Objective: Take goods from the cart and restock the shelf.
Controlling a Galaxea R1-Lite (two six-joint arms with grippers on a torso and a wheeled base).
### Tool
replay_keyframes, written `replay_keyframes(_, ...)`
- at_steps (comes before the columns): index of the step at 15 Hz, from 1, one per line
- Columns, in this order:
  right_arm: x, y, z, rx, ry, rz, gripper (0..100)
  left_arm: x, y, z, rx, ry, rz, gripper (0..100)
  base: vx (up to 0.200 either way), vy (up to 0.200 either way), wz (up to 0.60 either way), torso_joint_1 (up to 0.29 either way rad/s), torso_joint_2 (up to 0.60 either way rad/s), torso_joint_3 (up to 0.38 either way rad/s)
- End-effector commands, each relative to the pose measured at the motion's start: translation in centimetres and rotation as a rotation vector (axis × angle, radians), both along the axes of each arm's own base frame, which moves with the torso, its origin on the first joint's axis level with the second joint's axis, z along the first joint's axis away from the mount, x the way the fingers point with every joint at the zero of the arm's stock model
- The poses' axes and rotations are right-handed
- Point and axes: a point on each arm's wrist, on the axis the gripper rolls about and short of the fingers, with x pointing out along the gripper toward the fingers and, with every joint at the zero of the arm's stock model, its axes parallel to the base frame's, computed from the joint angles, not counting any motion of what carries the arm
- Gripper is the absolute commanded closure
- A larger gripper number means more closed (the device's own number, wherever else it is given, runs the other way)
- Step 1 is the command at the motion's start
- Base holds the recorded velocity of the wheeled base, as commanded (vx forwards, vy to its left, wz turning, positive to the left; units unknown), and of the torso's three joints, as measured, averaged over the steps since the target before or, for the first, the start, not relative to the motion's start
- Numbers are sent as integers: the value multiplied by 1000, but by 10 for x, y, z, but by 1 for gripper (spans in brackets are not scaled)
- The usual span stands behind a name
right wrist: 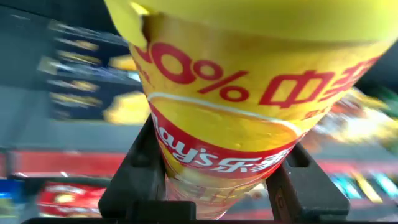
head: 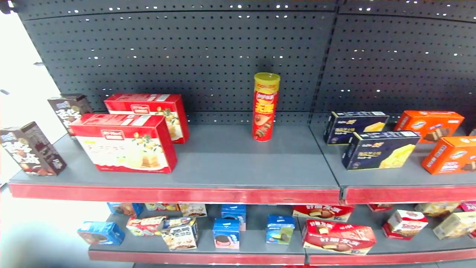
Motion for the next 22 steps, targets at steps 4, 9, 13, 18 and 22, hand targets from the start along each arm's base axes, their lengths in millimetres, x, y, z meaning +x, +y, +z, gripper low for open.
replay_keyframes(4, 0, 0, 0, -11, 1, -1, 100, 0, 0, 0, 1, 1, -1, 0, 0, 0, 0, 0, 0, 0)
replay_keyframes(9, -2, 0, 0, -32, 0, -9, 100, 0, 0, 0, 0, 1, 0, 0, 0, 0, 0, 0, 0, 0)
replay_keyframes(13, -2, -1, 0, -31, 2, -21, 100, 0, 0, 0, 1, 1, 2, 0, 0, 0, 0, 0, 0, 0)
replay_keyframes(18, -3, -1, -1, -34, 2, -22, 100, 0, 0, 0, 0, 1, 0, 0, 0, 0, -360, 0, 0, 2)
replay_keyframes(22, -6, -1, -1, -36, -6, -22, 100, 0, 0, 0, 0, 1, -1, 0, 0, 0, 0, 0, 0, 0)
